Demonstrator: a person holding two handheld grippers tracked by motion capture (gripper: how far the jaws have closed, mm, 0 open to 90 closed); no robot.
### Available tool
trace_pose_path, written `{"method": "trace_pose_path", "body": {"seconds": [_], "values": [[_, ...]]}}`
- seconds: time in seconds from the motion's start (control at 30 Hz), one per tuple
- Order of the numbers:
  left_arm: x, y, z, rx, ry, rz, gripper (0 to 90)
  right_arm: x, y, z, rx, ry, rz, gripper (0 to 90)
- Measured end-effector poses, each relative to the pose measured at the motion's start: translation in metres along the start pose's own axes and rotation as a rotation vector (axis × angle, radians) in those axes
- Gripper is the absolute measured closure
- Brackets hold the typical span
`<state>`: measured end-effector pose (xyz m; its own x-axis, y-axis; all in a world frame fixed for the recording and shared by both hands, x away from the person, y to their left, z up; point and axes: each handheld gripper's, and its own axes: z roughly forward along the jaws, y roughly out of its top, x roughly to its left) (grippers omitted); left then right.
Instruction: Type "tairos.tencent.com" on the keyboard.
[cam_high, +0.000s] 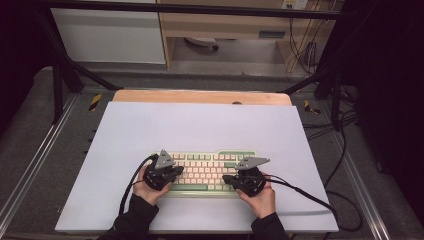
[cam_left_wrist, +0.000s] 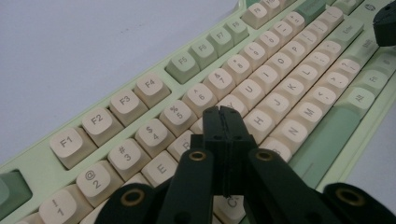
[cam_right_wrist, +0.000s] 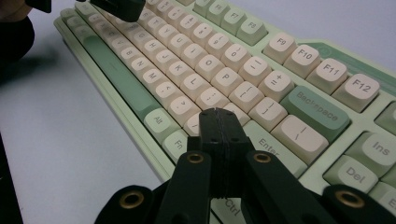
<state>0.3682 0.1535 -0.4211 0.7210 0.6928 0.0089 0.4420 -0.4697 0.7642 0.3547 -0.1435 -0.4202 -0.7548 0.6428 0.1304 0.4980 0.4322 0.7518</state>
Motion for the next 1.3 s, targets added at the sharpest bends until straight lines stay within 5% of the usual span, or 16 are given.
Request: {"method": "trace_pose_path", "body": {"seconds": [0.53, 1.3], "values": [[0.018, -0.007, -0.006, 0.002, 0.04, -0.039, 90.0, 0.001, 0.0, -0.001, -0.004, 0.003, 0.001, 90.0], [0.023, -0.012, -0.001, 0.02, 0.05, -0.039, 89.9, 0.0, 0.0, 0.0, 0.002, 0.004, 0.003, 90.0]]}}
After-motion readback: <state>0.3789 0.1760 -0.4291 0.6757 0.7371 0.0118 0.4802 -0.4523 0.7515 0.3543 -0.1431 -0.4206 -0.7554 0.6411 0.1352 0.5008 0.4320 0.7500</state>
